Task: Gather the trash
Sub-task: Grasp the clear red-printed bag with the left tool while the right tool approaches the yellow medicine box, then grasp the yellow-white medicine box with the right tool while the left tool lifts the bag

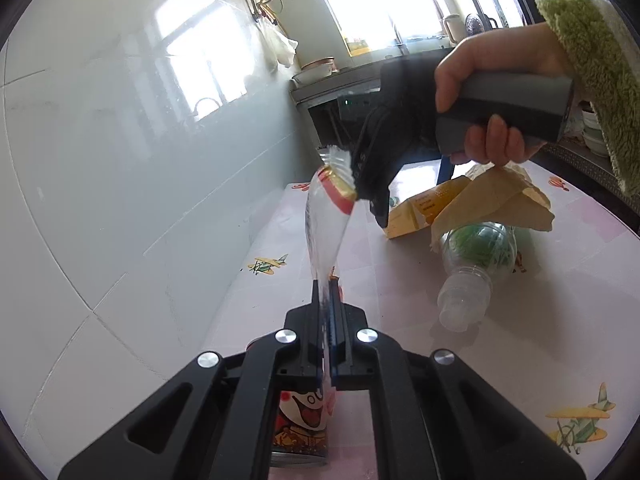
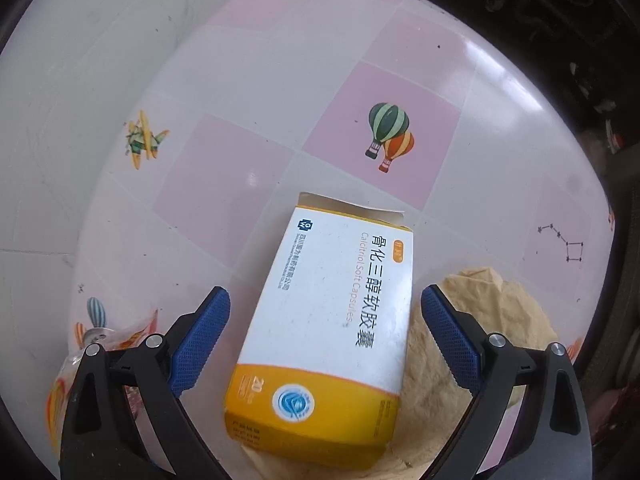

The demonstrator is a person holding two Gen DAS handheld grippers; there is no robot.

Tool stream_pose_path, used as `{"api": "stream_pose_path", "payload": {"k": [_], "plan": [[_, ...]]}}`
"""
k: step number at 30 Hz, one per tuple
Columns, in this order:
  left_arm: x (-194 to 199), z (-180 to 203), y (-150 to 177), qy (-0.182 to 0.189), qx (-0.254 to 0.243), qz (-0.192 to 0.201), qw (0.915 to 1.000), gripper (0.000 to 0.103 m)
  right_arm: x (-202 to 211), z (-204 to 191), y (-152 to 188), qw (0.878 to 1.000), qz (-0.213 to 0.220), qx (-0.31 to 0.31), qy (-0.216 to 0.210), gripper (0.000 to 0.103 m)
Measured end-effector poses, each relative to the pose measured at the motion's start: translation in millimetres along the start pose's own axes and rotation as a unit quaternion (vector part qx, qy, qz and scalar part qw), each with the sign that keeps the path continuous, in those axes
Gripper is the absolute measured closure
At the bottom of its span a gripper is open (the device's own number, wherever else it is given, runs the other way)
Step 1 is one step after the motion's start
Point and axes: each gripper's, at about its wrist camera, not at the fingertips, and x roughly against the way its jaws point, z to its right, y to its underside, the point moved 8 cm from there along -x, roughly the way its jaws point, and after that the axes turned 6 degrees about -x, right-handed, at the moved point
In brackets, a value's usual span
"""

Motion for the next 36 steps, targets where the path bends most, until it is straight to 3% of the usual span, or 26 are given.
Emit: {"api": "stream_pose_path", "payload": {"k": [3, 7, 9, 16, 25, 30, 36], "plan": [[1, -1, -2, 0.006, 0.008, 0.006, 0.9999, 0.101, -11, 2, 0, 1.0, -0.012, 0.0, 0.022, 0.014], [4, -2, -4, 0.008, 0.018, 0.013, 0.9997, 0.101, -16, 2, 2, 1.0, -0.02, -0.009, 0.015, 0.029], [5, -4, -4, 0.009, 0.023, 0.016, 0.9996, 0.101, -17, 0, 5, 1.0, -0.014, -0.013, 0.012, 0.029], [10, -6, -7, 0.005, 0.032, 0.025, 0.9992, 0.101, 6, 0, 10, 0.999, 0.03, -0.024, -0.015, 0.029], [31, -11, -14, -0.01, 0.033, 0.042, 0.9985, 0.101, 75, 11, 28, 0.989, 0.117, -0.04, -0.084, 0.03], [45, -14, -23, -0.013, 0.027, 0.058, 0.9979, 0.101, 114, 23, 69, 0.978, 0.165, -0.044, -0.116, 0.03], [59, -11, -29, -0.01, 0.025, 0.072, 0.9971, 0.101, 136, 66, 130, 0.967, 0.218, -0.069, -0.116, 0.03]]}}
